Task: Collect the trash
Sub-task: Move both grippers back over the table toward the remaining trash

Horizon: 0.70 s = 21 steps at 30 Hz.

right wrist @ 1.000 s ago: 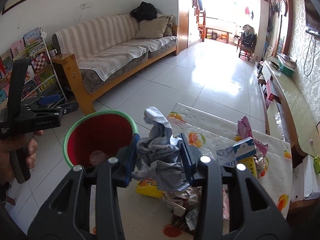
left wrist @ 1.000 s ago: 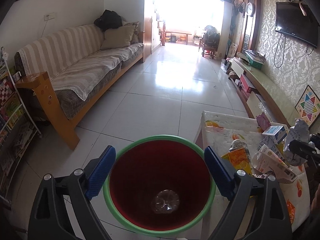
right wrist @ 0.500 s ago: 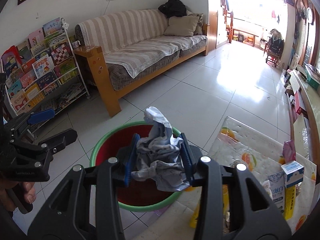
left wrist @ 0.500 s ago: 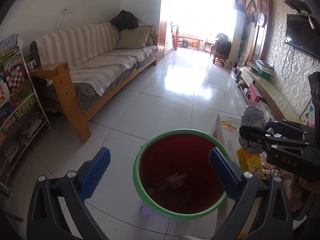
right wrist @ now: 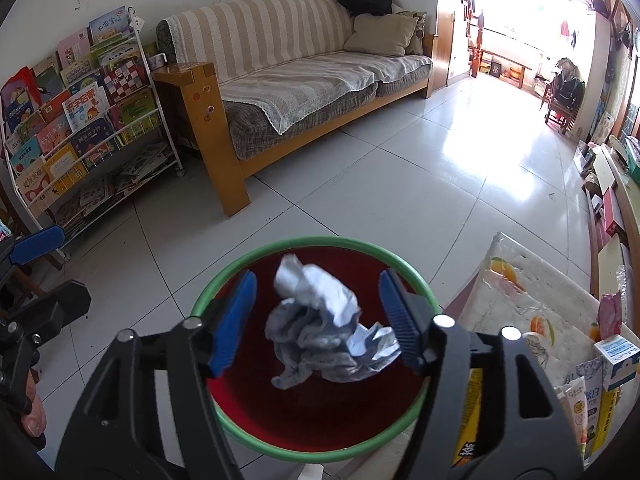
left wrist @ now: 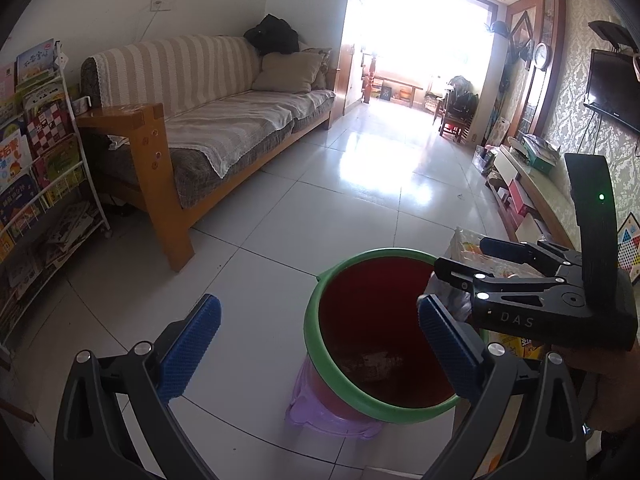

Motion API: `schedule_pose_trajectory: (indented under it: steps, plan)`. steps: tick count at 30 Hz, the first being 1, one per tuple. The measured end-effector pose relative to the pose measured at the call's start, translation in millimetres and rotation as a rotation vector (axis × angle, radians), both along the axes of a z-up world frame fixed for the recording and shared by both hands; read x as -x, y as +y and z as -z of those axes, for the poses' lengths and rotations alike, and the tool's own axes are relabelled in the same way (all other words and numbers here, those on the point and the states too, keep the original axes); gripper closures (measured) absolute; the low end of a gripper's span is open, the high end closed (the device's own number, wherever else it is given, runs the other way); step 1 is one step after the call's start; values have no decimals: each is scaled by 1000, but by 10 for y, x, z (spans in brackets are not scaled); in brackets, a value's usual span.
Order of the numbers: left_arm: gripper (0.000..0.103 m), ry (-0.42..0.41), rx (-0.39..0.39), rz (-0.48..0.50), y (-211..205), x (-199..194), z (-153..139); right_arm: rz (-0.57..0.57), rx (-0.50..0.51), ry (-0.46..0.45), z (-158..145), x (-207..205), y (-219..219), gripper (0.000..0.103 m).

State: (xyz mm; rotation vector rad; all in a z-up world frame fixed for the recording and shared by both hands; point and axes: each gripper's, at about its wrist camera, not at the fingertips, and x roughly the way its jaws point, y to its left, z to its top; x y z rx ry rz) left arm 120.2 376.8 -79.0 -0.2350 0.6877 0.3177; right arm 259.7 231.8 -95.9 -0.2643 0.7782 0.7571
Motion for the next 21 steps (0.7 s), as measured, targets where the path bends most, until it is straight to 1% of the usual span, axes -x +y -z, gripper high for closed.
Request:
schedule_pose_trajectory:
  steps: [1,2,3,4,9,13,17,21]
  plan:
    - [8,1,3,-2,9,7,13,2,0,-5,0,10,4,20]
    - [8,2,7,-4,16,13,32,4,1,-7,1,21,7,15]
    - [8,4,12,-6,16,21,48,5,3,-8,4,25,5,8]
    - [8,4,16,-5,20,23,63,4,4,-10,4,28,13,5]
    - [8,5,22,6,-37,27,93,19,10,-22,-3,24,-38,5]
    - [8,-1,24,15,-119,24,77,46,3,-25,-41,22,-172,5]
    - [8,-5,20,32,-259,6,43,79,-5,-44,-116,55,-459,5]
    - [8,-8,22,76,-513,-56,22,140,-28,-64,-256,118,-949,5]
